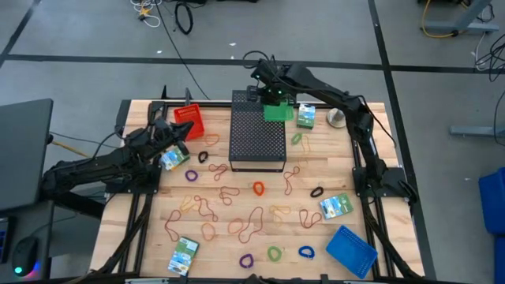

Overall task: Pick & Place Office Desk Supplies
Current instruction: Put the green bin on the shelf

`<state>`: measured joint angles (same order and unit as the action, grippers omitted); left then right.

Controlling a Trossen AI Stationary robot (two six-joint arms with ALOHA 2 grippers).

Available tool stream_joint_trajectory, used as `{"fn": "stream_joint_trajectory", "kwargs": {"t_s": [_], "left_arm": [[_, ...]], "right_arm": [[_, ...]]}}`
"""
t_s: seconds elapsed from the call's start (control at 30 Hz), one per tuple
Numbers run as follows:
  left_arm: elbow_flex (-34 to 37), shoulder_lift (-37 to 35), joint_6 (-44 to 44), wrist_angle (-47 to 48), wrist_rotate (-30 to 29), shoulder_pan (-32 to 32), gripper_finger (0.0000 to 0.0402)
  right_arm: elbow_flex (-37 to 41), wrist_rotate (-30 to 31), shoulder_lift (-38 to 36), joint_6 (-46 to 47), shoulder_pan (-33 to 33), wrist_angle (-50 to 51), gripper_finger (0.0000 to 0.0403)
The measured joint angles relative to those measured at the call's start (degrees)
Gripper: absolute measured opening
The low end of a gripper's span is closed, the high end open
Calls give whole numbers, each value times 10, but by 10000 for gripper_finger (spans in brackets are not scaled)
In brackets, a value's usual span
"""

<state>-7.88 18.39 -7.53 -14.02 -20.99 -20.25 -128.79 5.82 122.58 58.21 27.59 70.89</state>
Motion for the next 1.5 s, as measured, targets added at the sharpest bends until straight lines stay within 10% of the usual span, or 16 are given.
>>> {"fn": "stream_joint_trajectory", "kwargs": {"t_s": [0.57, 1.0, 1.5], "left_arm": [[0, 4, -15, 2, 0, 0, 26], [0, 6, -84, -14, -31, 0, 26], [0, 49, -80, -11, -68, 0, 26]], "right_arm": [[2, -14, -45, -121, 18, -12, 166], [25, -17, -86, -303, 104, 70, 27], [322, -46, -222, -275, 109, -160, 160]]}}
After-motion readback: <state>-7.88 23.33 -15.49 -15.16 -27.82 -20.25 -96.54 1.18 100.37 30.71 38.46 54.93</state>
